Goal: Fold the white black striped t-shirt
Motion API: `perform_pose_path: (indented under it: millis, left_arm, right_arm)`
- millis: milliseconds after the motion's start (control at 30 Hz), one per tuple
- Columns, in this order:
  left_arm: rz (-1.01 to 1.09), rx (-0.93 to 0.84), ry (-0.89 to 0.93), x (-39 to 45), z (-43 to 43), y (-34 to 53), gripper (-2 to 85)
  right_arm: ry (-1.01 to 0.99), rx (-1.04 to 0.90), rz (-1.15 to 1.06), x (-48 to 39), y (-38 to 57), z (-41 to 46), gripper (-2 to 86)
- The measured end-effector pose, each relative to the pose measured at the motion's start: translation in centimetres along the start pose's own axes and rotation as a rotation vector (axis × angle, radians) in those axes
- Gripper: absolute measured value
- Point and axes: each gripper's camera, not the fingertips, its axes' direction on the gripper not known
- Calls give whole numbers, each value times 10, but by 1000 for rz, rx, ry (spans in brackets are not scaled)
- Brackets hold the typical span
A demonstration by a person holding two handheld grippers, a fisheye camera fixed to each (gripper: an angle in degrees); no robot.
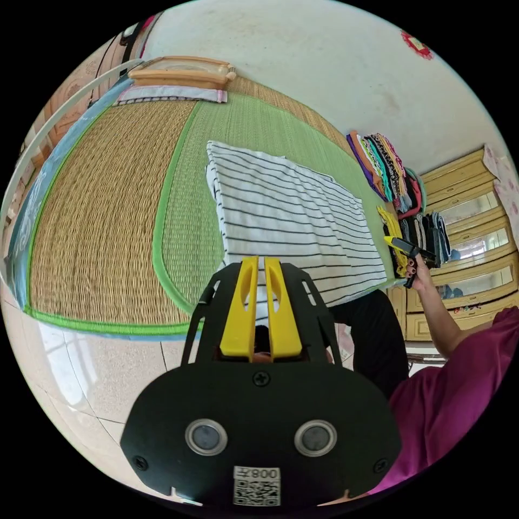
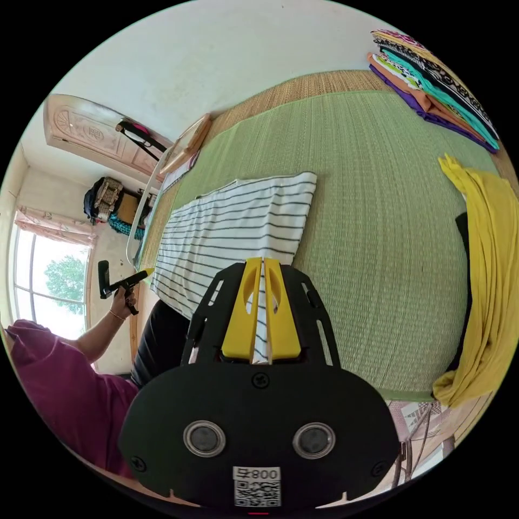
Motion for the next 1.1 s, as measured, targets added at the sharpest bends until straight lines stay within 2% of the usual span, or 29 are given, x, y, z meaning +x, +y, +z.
perform_pose_path:
  millis: [200, 367, 633, 867, 1033, 1100]
  left_arm:
    - [-45, -51, -9, -19, -2, 24, 10]
    - [-20, -39, -44, -9, -29, 27, 6]
    - [-59, -79, -27, -10, -38, 44, 4]
    - [-14, -56, -59, 20, -74, 49, 5]
    - [-71, -92, -118, 24, -78, 52, 7]
    - [-97, -56, -108, 27, -91, 56, 11]
  right_arm:
    - [9, -95, 67, 19, 59, 18, 11]
    - [-68, -8, 103, 29, 72, -8, 24]
    - [-116, -39, 158, 48, 99, 3, 56]
    - [-177, -13, 162, 58, 110, 0, 47]
    - [-199, -37, 149, 59, 108, 14, 26]
    - [-208, -37, 149, 59, 108, 16, 22]
